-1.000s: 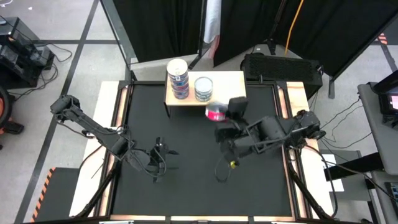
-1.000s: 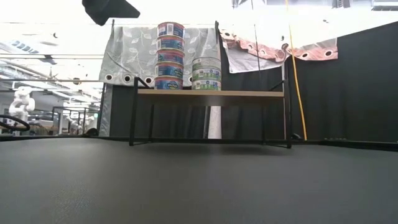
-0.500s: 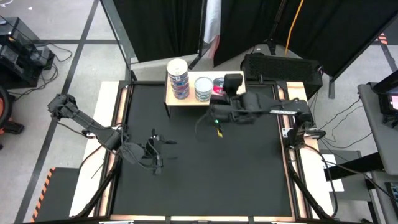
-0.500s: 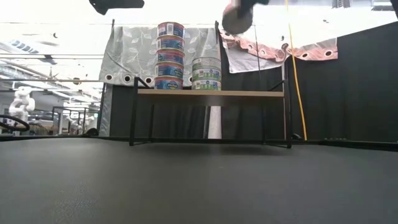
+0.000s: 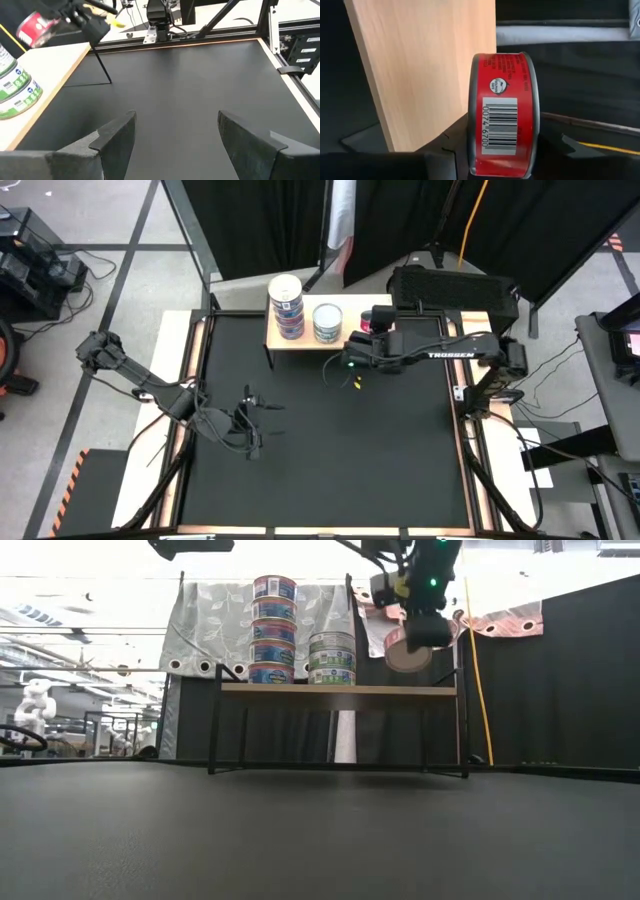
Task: Stack canned seafood by type on shelf
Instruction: Put the red tuna can on the shelf
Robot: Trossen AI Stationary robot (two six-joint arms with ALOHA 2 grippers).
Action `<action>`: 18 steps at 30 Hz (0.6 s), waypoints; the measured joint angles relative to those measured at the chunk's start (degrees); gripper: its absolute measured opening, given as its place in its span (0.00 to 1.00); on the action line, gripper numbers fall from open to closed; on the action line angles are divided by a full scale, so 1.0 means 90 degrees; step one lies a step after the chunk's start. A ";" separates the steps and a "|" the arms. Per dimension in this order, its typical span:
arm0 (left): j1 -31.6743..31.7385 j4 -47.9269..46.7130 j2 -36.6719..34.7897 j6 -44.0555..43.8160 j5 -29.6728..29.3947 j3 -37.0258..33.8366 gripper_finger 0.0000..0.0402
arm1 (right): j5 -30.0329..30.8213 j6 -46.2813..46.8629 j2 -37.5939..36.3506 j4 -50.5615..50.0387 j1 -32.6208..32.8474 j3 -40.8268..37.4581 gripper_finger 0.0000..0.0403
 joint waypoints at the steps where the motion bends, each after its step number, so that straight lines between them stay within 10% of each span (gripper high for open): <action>1: 0.0000 0.0009 0.0000 0.0044 0.0001 0.0000 0.70 | 0.0004 -0.0208 -0.0092 0.0351 -0.0039 -0.0221 0.36; 18: 0.0092 0.0010 -0.0002 0.0091 0.0002 0.0001 0.70 | -0.0799 -0.1285 -0.0276 0.1967 -0.0596 -0.1101 0.36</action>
